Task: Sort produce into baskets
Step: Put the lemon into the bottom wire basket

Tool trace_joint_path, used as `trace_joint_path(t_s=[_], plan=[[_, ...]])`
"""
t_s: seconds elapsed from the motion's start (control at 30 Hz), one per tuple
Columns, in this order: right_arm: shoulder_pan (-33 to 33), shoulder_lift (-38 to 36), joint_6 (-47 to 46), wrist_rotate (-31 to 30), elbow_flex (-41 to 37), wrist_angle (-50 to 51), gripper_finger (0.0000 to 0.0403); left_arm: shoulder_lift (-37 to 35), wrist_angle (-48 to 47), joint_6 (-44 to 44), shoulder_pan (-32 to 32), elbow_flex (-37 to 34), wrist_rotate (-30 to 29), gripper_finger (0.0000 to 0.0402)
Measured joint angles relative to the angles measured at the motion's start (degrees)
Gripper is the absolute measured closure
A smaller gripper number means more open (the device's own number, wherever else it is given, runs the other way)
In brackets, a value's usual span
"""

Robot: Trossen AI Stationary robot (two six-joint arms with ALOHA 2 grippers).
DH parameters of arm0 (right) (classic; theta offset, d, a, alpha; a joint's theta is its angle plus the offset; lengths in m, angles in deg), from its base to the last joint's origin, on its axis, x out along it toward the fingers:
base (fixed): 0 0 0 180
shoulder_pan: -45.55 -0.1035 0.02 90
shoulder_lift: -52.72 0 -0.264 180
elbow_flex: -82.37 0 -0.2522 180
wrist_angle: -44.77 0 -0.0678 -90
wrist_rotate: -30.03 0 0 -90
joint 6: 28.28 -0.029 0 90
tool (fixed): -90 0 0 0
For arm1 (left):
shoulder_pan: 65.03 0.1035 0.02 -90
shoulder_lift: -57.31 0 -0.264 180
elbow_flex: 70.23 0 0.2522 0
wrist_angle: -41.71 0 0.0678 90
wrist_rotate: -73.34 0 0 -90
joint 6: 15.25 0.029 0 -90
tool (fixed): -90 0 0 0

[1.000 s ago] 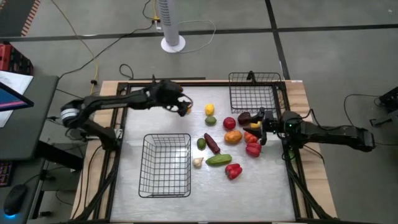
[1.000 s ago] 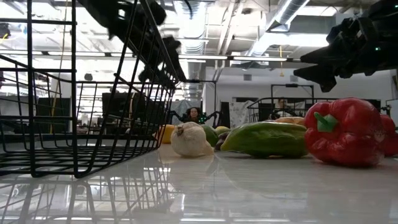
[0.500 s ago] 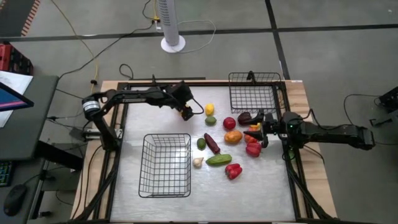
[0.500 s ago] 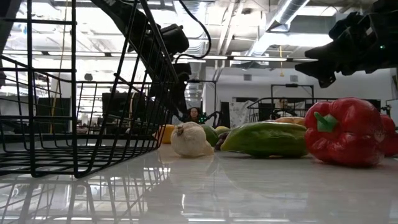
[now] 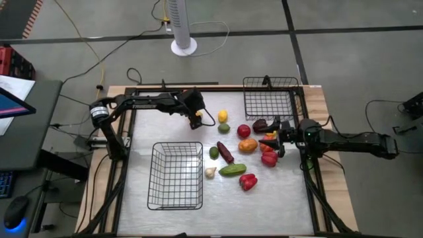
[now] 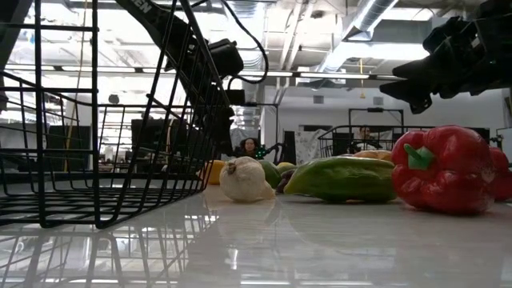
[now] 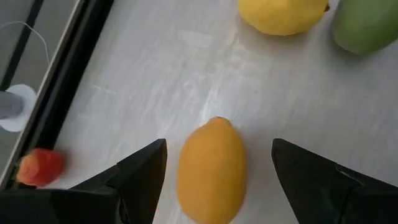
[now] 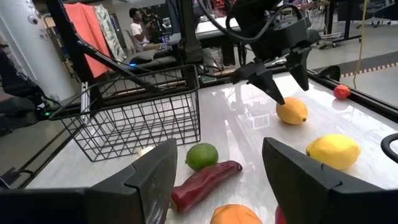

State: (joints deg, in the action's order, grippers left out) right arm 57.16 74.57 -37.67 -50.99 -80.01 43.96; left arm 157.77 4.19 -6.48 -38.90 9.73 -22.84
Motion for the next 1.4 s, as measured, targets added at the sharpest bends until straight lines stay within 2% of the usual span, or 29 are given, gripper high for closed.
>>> trace_joint_path(t_s=[0.6, 0.7, 0.83, 0.9, 0.97, 1.07, 1.2, 1.3, 1.4], plan=[[-0.02, 0.02, 0.37, 0.07, 0.0, 0.83, 0.0138, 7.34, -0.23, -1.87, 0.52, -1.82, 0.98, 0.0124], [-0.03, 0.0, 0.44, 0.07, 0.0, 0.81, 0.0138, 7.14, -0.64, -1.73, -0.14, -1.72, -0.41, 0.014], [-0.02, 0.0, 0.42, 0.07, 0.0, 0.83, 0.0138, 6.88, -4.59, -0.93, -1.05, 0.14, -3.4, 0.0186], [-0.03, 0.01, 0.42, 0.07, 0.0, 0.85, 0.0138, 6.83, -6.2, -0.84, -1.38, 1.75, -4.36, 0.0203], [-0.02, 0.02, 0.42, 0.07, 0.0, 0.87, 0.0138, 6.78, -9.1, -0.28, -1.74, 3.57, -5.22, 0.0203], [-0.02, 0.0, 0.19, 0.07, 0.0, 0.87, 0.0138, 6.65, -20.29, 0.07, -2.49, 9.17, -5.69, 0.0203], [-0.02, 0.01, -0.02, 0.05, 0.0, 0.9, 0.0138, 5.53, -35.85, -3.1, -4.59, 20.33, -4.49, 0.0203], [-0.02, 0.0, -0.13, 0.07, 0.0, 1.07, 0.0138, 4.56, -41.54, -8.39, -7.84, 27.67, 0.2, 0.0202], [-0.32, 0.21, -0.81, 0.04, 0.0, 2.14, 0.0138, 3.92, -45.75, -11.97, -12.94, 31.91, 6.33, 0.0192]])
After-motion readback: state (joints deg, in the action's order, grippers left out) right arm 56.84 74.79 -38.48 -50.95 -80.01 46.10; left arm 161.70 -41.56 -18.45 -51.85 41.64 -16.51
